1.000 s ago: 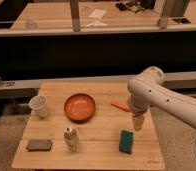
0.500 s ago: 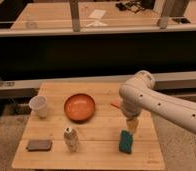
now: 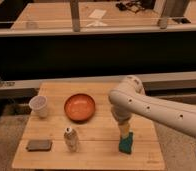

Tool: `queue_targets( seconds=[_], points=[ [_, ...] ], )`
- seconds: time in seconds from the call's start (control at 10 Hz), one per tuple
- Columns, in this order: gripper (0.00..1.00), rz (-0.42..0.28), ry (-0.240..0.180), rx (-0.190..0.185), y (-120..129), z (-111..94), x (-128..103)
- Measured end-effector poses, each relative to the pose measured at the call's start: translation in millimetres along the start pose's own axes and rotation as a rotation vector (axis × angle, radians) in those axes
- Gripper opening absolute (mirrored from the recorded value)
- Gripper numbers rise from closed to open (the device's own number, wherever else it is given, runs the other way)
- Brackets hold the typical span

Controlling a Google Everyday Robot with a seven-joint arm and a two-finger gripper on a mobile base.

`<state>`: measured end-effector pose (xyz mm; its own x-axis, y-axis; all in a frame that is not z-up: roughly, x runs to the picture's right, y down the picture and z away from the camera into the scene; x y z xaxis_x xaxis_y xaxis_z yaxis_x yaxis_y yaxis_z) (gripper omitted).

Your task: Knock the bottle over

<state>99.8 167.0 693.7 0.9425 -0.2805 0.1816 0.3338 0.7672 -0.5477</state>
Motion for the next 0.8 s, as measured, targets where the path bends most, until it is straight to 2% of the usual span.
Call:
queue_targets(
  seconds=[0.2, 0.4, 0.6, 0.7, 0.8],
  points=[
    [0.80, -0.039, -0.011, 0.002, -7, 5, -31],
    [0.80, -0.058, -0.015, 0.002, -5, 9, -39],
    [0.73, -0.082, -0.022, 0.002, -4, 12, -46],
    [0.73, -0.092, -0.022, 0.004, -5, 11, -51],
    [0.69, -0.104, -0.027, 0.003, -7, 11, -64]
  ],
)
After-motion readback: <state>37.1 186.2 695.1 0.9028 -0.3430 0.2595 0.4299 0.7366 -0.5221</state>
